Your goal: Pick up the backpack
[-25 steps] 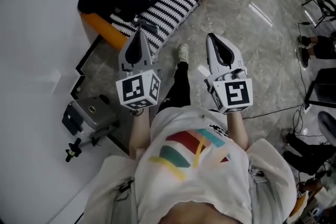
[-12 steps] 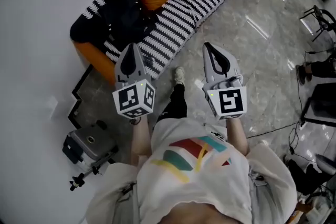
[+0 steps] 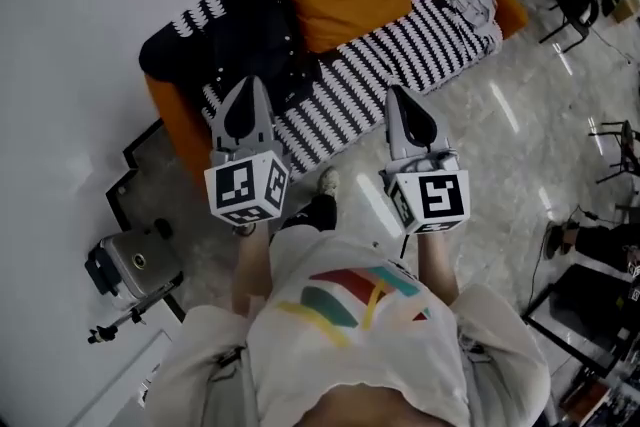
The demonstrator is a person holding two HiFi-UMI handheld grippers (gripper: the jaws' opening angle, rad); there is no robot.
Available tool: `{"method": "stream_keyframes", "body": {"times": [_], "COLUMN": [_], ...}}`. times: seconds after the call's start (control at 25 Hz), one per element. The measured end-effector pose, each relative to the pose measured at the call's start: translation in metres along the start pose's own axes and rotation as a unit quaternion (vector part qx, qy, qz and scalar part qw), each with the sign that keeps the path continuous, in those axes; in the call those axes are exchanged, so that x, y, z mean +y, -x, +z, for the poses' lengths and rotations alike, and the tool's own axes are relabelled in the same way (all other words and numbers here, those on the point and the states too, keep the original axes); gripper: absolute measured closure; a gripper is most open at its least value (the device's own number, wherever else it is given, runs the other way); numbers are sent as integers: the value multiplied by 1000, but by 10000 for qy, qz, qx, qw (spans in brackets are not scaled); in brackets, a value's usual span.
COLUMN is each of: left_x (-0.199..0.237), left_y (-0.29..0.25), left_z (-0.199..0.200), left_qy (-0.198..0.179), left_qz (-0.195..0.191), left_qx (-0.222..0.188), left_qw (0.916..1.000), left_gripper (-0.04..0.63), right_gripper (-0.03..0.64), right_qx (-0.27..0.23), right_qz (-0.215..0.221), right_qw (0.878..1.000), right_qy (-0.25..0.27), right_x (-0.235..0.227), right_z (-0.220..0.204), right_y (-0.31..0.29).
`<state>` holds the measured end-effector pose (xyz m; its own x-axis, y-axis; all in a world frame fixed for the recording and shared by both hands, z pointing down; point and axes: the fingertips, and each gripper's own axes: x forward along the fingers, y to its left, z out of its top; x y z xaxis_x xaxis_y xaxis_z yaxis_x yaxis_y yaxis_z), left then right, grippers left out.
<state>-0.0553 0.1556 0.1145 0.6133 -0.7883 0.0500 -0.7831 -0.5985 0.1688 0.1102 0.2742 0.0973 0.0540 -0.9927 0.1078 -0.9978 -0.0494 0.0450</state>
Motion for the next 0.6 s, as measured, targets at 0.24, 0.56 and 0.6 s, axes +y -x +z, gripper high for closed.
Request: {"method": "stream_keyframes", "body": {"times": [0.24, 0.56, 0.6], "left_x": [4, -9, -13], "left_y": [-52, -88, -93], "left_z": [23, 30, 32], "left_qy": [-13, -228, -245], "left_qz": [287, 1030, 1111], "left_qx": [-23, 10, -13], "left_qw": [9996, 9944, 9935], "left_gripper": [583, 583, 583], "right_gripper": [614, 615, 614], "right_qx": [81, 250, 258], "right_qz": [482, 1281, 1417], "right_qw": [9987, 9914, 9895], "right_qy": [111, -106, -118], "right_x": [-21, -50, -54], "right_z": [14, 5, 6], "right_y": [-73, -115, -120]}}
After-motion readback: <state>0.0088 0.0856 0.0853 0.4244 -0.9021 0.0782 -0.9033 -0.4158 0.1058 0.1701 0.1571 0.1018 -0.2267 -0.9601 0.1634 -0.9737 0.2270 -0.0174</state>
